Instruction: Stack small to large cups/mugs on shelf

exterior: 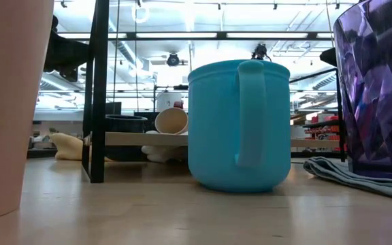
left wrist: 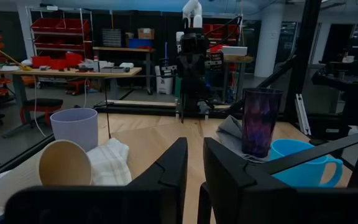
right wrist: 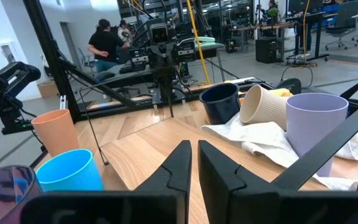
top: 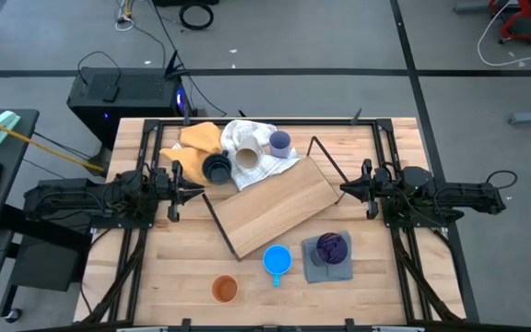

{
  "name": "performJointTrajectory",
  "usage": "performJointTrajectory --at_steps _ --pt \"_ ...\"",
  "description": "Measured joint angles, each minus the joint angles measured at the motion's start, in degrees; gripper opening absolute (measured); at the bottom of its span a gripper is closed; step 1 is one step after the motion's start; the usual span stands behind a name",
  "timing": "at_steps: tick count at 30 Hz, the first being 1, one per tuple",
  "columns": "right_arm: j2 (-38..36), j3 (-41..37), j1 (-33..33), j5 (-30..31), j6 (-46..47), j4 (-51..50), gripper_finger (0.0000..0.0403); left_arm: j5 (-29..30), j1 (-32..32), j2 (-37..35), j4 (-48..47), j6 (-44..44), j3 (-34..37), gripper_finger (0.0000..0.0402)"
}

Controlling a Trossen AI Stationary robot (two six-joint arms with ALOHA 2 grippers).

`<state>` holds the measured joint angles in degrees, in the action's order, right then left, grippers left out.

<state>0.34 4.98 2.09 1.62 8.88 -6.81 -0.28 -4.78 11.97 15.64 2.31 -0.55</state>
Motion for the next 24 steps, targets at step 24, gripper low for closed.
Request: performJointTrajectory --at_steps 24 --pt "-0.01 0.00 0.00 0.01 -0.01 0.00 0.0034 0.01 0.00 0.00 0.00 -0.02 0.01 0.0052"
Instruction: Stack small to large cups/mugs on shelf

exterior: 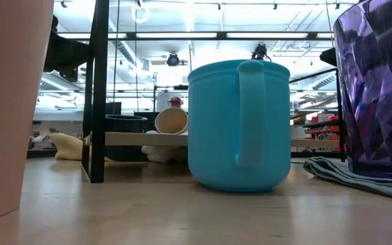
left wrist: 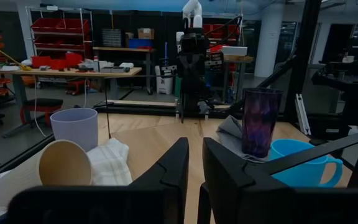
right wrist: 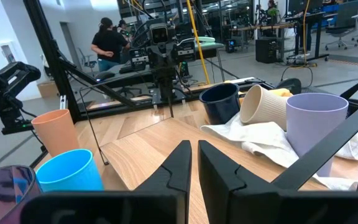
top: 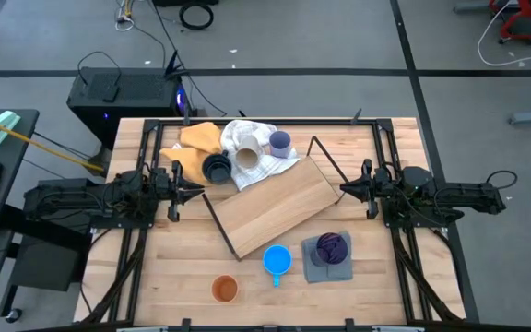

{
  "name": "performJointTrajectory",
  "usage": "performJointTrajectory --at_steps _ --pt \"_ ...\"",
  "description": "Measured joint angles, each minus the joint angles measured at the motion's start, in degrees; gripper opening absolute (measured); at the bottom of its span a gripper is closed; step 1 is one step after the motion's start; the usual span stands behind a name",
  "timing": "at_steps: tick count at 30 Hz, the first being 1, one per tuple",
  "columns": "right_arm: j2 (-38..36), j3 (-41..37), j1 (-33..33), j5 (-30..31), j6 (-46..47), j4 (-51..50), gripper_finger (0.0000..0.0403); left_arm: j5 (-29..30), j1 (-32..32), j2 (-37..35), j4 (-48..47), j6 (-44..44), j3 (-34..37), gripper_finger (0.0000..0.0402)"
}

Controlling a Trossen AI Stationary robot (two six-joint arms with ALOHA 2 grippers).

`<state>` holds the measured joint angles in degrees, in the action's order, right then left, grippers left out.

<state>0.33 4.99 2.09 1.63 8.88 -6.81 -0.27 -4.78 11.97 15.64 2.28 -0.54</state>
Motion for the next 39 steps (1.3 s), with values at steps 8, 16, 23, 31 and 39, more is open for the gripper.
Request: performJointTrajectory --at_steps 8,16,23,31,39 --pt "0.01 0.00 0.00 -0.01 0.00 0.00 0.0034 -0.01 0.00 0.02 0.00 0.01 -0.02 0.0057" --pt "0.01 0.01 0.00 0.00 -0.01 0.00 0.0034 -0.02 0.00 0.00 0.00 0.02 -0.02 0.0059" --pt "0.03 -0.01 0.00 0.00 0.44 1.86 0.0034 -0.01 0.00 0.01 0.00 0.00 0.00 0.0051" --pt "0.19 4.86 0.02 -0.61 3.24 9.90 0.0034 -0.02 -0.02 0.02 0.00 0.00 0.00 0.0058" --pt "7.95 20.31 0.02 -0.63 1.35 7.03 0.0034 -0.02 0.00 0.02 0.02 0.02 -0.02 0.0054"
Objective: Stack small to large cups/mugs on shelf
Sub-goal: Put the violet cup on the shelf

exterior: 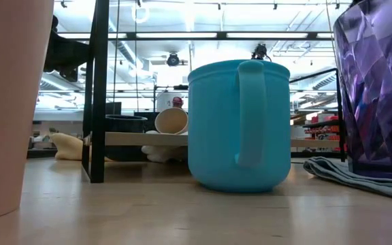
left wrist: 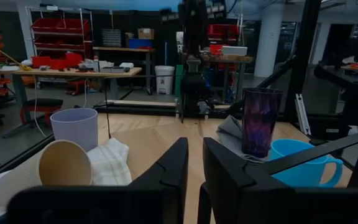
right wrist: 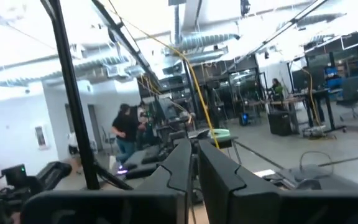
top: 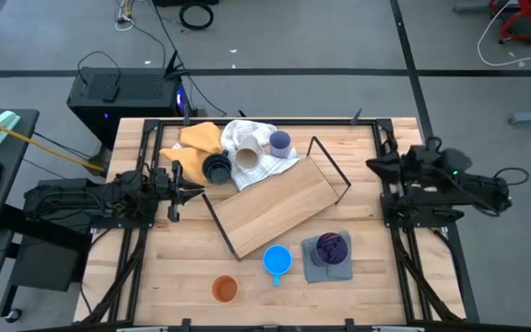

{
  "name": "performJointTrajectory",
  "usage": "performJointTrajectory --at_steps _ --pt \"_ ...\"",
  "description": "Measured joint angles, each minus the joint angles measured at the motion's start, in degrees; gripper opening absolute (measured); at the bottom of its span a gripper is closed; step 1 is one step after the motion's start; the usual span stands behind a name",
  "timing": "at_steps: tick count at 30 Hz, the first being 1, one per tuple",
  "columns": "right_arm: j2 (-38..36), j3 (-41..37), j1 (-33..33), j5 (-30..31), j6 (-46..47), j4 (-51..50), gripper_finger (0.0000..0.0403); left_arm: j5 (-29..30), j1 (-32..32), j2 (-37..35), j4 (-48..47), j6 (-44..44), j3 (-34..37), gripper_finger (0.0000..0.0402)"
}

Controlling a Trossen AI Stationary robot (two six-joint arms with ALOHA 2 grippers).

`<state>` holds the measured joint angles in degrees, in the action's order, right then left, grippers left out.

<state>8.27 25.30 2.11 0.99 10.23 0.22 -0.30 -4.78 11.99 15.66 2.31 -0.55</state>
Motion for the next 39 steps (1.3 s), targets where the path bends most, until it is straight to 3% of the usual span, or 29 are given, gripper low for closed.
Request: performJointTrajectory --at_steps 7,12,23,26,32,39 --pt "17.97 19.12 0.00 0.43 -5.76 -6.83 0.0034 0.01 0.00 0.00 0.22 0.00 0.00 0.0053" --pt "30.62 35.17 0.00 5.60 -14.49 -10.68 0.0034 0.02 0.00 0.00 0.33 0.00 0.00 0.0060" --pt "48.63 66.41 0.02 7.56 -17.51 -26.38 0.0034 0.03 -0.04 0.02 9.69 3.42 -2.26 0.0053" --pt "52.21 72.49 0.02 7.54 -17.49 -28.88 0.0034 0.02 -0.04 -0.02 6.69 4.49 -7.27 0.0054" --pt "57.27 81.93 0.02 7.34 -17.32 -33.43 0.0034 0.02 -0.03 1.19 -12.23 4.75 -23.90 0.0062" --pt "59.62 84.28 2.10 7.26 -13.98 -39.36 0.0034 -0.09 0.00 11.72 -33.28 3.58 -45.93 0.0062"
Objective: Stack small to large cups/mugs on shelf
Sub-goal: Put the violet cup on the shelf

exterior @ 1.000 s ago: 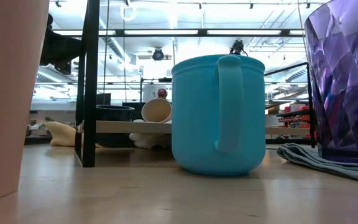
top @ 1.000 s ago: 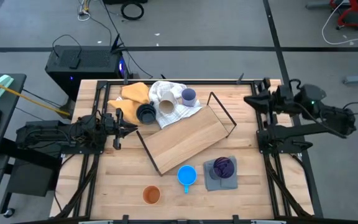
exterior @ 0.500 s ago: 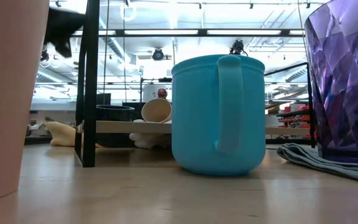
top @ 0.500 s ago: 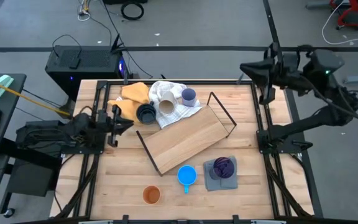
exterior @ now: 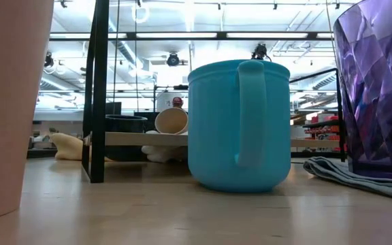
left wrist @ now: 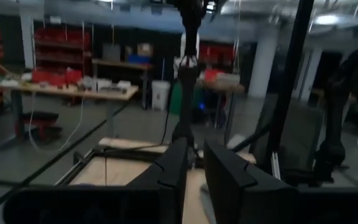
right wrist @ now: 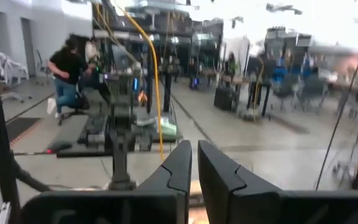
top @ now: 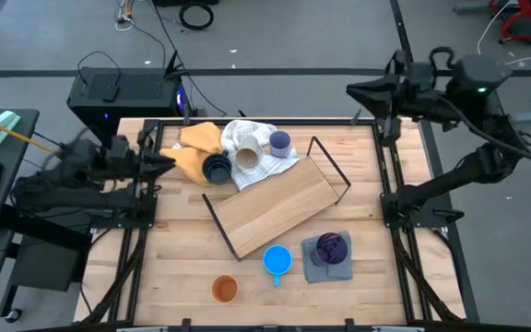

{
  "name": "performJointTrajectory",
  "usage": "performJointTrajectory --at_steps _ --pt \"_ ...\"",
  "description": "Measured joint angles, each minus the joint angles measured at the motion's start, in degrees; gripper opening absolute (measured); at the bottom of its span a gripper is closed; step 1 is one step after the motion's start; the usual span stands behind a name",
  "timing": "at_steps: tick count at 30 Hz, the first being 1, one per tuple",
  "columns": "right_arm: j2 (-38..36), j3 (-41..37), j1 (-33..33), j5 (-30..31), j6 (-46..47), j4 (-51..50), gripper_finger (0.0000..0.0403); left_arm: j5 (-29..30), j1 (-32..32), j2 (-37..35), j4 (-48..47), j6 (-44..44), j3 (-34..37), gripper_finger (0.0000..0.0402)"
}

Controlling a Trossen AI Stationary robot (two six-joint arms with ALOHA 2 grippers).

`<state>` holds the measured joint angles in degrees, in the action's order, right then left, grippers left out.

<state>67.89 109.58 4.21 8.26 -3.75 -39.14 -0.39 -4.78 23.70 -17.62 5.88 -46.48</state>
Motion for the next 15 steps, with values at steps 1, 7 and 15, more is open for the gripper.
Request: performJointTrajectory --at_steps 1,7,15 --pt "0.11 0.00 0.78 0.02 1.58 -0.97 0.0034 -0.41 -0.02 2.32 -2.79 -0.45 -3.35 0.0062" --pt "0.28 0.02 3.90 0.07 7.48 -0.75 0.0034 -1.20 0.00 15.80 -10.84 -4.87 -21.59 0.0068" --pt "3.34 -0.24 7.05 -1.47 1.27 4.93 0.0034 -1.22 -0.47 27.75 -5.30 -10.05 -32.33 0.0062"
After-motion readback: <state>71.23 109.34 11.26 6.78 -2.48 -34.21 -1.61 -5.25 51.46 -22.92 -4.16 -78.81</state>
